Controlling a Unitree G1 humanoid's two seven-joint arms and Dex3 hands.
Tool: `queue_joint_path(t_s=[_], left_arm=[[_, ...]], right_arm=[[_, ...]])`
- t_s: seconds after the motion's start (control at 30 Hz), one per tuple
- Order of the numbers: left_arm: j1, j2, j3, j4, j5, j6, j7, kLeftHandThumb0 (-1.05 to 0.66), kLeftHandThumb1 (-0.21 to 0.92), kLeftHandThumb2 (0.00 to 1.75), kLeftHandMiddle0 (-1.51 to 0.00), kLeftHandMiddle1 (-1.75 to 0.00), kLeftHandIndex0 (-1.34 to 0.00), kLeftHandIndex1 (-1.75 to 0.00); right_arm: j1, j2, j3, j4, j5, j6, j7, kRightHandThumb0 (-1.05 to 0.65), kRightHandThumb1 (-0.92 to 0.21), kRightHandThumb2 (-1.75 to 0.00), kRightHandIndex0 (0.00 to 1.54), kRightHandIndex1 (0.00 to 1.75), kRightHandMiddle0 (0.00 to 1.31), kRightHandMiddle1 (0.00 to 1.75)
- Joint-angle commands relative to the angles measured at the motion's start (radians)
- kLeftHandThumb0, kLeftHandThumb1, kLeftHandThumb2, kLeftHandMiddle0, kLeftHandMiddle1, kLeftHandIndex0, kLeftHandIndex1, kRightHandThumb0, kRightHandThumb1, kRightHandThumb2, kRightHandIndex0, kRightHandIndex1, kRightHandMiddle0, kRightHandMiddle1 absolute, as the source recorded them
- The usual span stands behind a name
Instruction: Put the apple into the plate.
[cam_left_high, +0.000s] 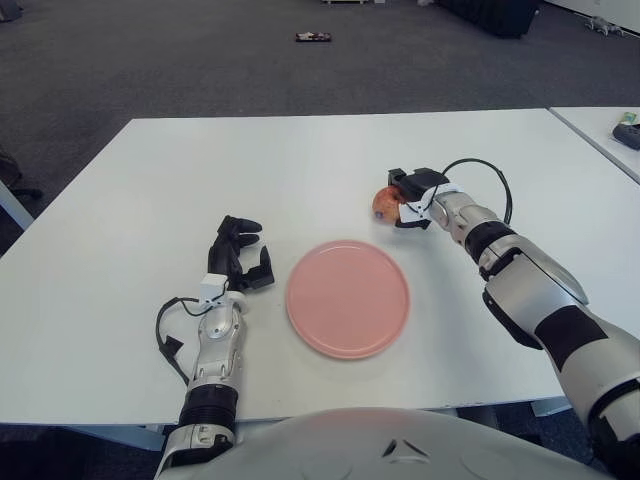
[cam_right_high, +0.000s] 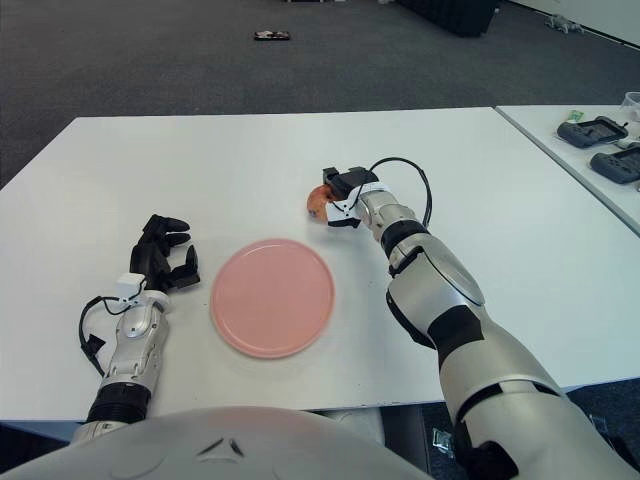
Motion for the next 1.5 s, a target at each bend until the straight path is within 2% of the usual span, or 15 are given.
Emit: queue_joint_path(t_s=[0.0, 0.37, 0.63, 0.73, 0.9, 1.0, 1.13, 1.47], left_arm=[[0.043, -0.005, 0.003, 0.045, -0.011, 0.056, -0.003, -0.01, 0.21, 1.45, -0.65, -1.75, -0.49, -1.74], [0.042, -0.006, 0.003, 0.055, -0.008, 0.044, -0.001, -0.01, 0.23, 1.43, -0.64, -1.75, -0.47, -1.75], [0.046, -0.008, 0.002, 0.051, -0.005, 0.041, 0.002, -0.01, 0.24, 1.43, -0.64, -1.75, -0.46, -1.75], [0.048, -0.01, 0.001, 0.048, -0.001, 0.041, 0.007, -0.01, 0.22, 1.44, -0.65, -1.75, -0.47, -1.75], [0.049, -0.013, 0.002, 0.042, -0.006, 0.047, 0.005, -0.01, 0.21, 1.46, -0.66, -1.75, -0.49, -1.75], [0.05, -0.016, 0.004, 0.04, -0.013, 0.048, 0.001, -0.01, 0.21, 1.46, -0.66, -1.75, -0.49, -1.74], [0.051, -0.019, 0.006, 0.036, -0.023, 0.051, -0.003, -0.01, 0.21, 1.45, -0.66, -1.75, -0.51, -1.72], [0.048, -0.017, 0.008, 0.042, -0.029, 0.057, -0.001, -0.01, 0.2, 1.45, -0.66, -1.75, -0.51, -1.72]], right_arm=[[0.079, 0.019, 0.034, 0.041, -0.039, -0.02, 0.041, -0.4, -0.62, -0.93, 0.18, 1.74, 0.37, 1.75], [0.054, 0.052, 0.014, 0.042, -0.019, 0.004, 0.038, -0.4, -0.61, -0.95, 0.16, 1.66, 0.38, 1.75], [0.049, 0.064, 0.01, 0.044, -0.021, 0.012, 0.038, -0.41, -0.54, -1.03, 0.22, 1.72, 0.43, 1.75], [0.049, 0.072, 0.016, 0.045, -0.028, 0.02, 0.028, -0.14, -0.39, -1.18, 0.53, 1.6, 0.41, 1.75], [0.049, 0.071, 0.05, 0.044, -0.062, 0.019, -0.031, -0.03, -0.22, -1.4, 0.73, 1.64, 0.45, 1.75], [0.049, 0.071, 0.069, 0.044, -0.082, 0.017, -0.071, -0.02, -0.07, -1.58, 0.82, 1.68, 0.56, 1.75], [0.055, 0.075, 0.061, 0.046, -0.076, 0.023, -0.104, -0.01, 0.02, -1.7, 0.87, 1.72, 0.63, 1.75], [0.067, 0.085, -0.022, 0.044, -0.006, 0.03, -0.121, -0.01, 0.07, -1.75, 0.89, 1.75, 0.71, 1.7]])
